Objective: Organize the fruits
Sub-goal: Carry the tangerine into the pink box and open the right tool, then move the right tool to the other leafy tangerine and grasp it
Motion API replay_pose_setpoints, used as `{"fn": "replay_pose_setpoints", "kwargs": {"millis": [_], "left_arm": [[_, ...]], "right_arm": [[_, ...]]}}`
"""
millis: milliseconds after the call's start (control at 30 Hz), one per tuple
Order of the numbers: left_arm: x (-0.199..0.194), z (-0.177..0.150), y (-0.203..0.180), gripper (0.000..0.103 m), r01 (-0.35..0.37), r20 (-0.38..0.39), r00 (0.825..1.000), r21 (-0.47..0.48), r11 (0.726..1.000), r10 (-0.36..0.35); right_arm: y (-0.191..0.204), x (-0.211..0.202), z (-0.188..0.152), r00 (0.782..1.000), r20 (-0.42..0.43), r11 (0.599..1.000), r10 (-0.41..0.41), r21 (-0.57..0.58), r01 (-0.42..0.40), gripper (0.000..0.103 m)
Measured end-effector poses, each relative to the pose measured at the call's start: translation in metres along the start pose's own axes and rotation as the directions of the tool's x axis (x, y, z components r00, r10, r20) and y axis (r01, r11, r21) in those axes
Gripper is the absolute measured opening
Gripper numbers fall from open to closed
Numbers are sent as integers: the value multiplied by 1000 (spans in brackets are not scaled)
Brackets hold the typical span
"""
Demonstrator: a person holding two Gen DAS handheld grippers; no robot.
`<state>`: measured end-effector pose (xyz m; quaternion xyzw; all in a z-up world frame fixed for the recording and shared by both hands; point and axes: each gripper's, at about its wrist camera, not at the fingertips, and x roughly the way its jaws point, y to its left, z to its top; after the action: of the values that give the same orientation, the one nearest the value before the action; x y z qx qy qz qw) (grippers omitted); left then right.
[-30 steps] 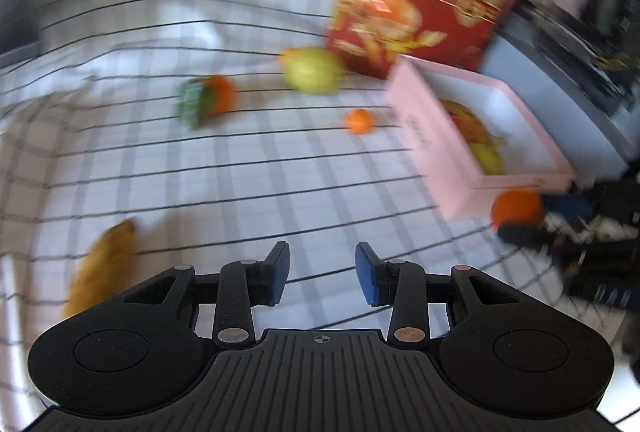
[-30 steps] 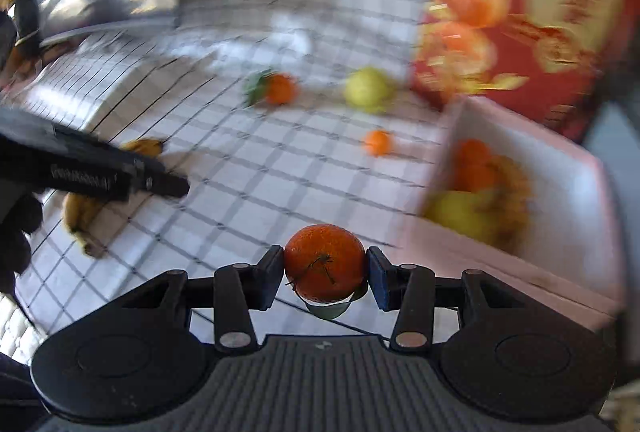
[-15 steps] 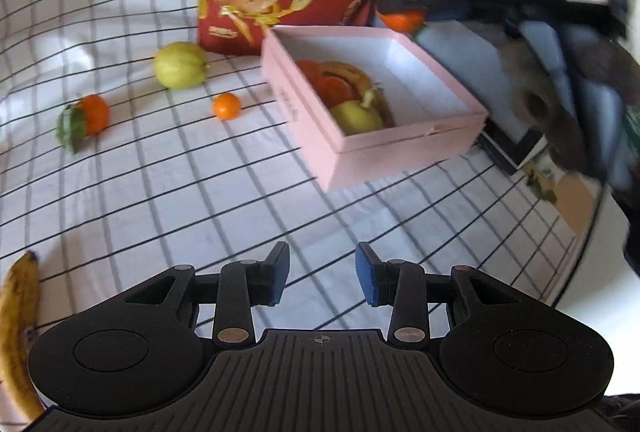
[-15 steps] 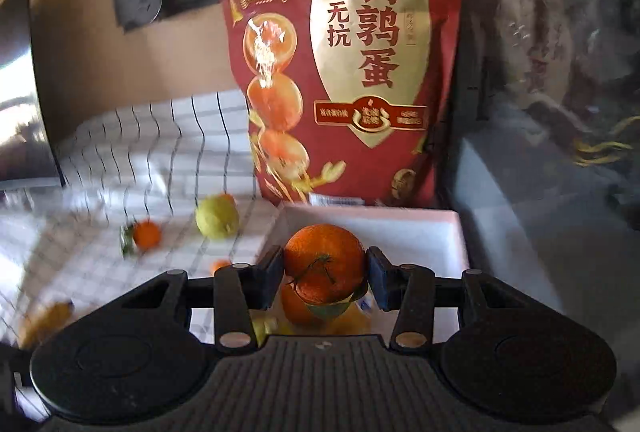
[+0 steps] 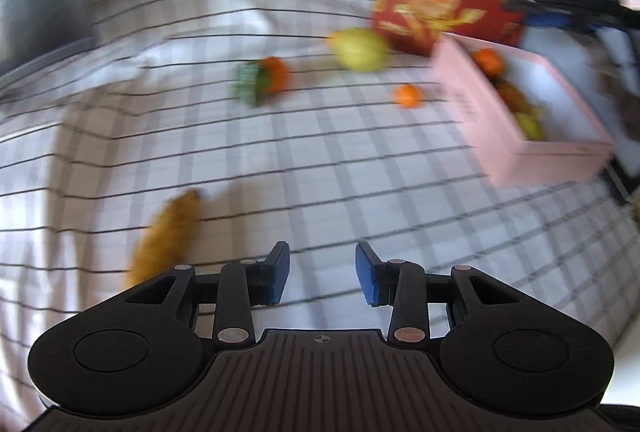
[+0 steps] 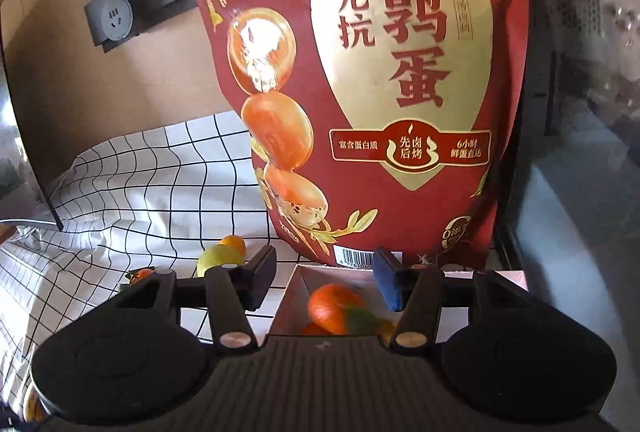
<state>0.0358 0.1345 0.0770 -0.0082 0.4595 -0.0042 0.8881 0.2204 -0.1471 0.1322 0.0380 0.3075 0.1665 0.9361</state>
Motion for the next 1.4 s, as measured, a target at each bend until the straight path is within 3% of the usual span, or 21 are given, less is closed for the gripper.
{"fn": "replay_pose_setpoints", "kwargs": {"millis": [133, 233, 400, 600, 700, 767, 1000, 1267, 1400], "left_arm": [[1, 3, 28, 41, -127, 23, 992, -9, 992, 127], [4, 2, 48, 41, -202, 20, 979, -4, 979, 202], [11, -1, 73, 45, -236, -26, 971, -19, 972, 236], [11, 1, 80, 44, -183, -34, 982, 53, 982, 185], [19, 4, 76, 48, -121, -84, 988, 102, 987, 130], [22, 4, 74, 49, -125, -101, 985, 116, 985, 137], [33, -3, 99, 45, -81, -183, 980, -27, 996, 75], [31, -4, 103, 42, -67, -170, 984, -102, 993, 48], [24, -1, 89, 41, 4, -120, 993, -118, 993, -18]], "right_arm": [[9, -11, -12, 999, -36, 999, -33, -35, 31, 54], [25, -23, -31, 998, -62, 997, -10, -80, 5, 54], [66, -35, -64, 992, -124, 989, 32, -139, -49, 54], [112, -43, -97, 987, -152, 961, 48, -261, -87, 54], [123, -46, -105, 986, -158, 950, 54, -296, -99, 55], [126, -46, -107, 984, -167, 952, 64, -286, -110, 57], [133, -44, -113, 981, -179, 961, 69, -253, -113, 57], [142, -36, -122, 975, -209, 961, 75, -246, -126, 57], [149, -34, -120, 976, -204, 956, 79, -262, -132, 57]]}}
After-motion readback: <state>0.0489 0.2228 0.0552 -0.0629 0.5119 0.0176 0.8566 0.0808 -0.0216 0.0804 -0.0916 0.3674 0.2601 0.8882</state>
